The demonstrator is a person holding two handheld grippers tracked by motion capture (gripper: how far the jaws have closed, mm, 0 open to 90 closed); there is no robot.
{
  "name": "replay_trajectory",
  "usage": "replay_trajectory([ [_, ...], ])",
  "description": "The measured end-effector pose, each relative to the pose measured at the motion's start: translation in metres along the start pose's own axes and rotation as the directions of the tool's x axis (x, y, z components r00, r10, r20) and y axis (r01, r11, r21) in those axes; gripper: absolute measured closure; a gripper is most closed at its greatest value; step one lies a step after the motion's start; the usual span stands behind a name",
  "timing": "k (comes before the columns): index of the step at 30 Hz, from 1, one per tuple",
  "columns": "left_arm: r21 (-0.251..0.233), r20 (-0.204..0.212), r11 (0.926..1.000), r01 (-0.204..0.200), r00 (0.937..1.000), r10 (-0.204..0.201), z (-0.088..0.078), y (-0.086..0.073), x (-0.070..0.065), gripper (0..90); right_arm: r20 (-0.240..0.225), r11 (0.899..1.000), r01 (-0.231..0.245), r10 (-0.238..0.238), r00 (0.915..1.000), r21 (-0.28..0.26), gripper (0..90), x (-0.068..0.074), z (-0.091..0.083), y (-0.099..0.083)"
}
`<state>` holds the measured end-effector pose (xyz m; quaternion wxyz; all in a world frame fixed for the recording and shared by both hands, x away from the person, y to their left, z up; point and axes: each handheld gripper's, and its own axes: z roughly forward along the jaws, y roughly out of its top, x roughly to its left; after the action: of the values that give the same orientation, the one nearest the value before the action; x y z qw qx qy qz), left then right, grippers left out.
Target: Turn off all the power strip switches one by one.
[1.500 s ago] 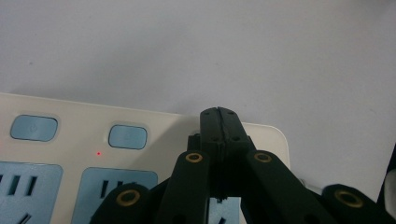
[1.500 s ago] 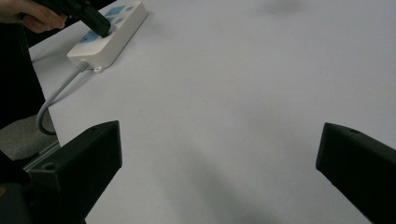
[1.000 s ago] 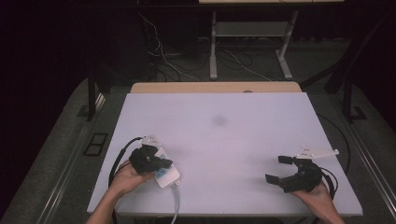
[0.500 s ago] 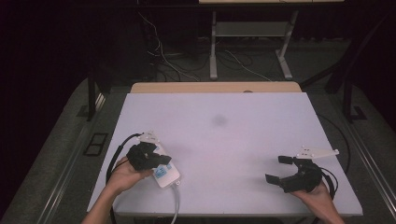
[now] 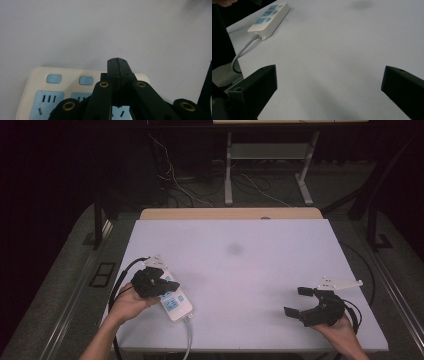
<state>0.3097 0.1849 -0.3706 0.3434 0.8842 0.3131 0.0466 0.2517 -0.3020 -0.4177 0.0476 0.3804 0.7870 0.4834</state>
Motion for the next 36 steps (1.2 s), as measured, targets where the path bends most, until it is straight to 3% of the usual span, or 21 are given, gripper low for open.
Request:
replay_trajectory([
  [13, 0.005, -0.03, 1.0, 0.002, 0.9996, -0.002, -0.004, 0.003, 0.012, 89.1, 0.001, 1.0, 0.0, 0.0, 1.0, 0.002, 0.2, 0.0, 0.0, -0.001],
  [36, 0.035, -0.048, 0.999, 0.027, 0.9985, -0.025, 0.011, -0.004, 0.026, 89.1, 0.002, 1.0, 0.0, 0.0, 1.0, 0.01, 0.2, -0.001, 0.001, -0.001],
])
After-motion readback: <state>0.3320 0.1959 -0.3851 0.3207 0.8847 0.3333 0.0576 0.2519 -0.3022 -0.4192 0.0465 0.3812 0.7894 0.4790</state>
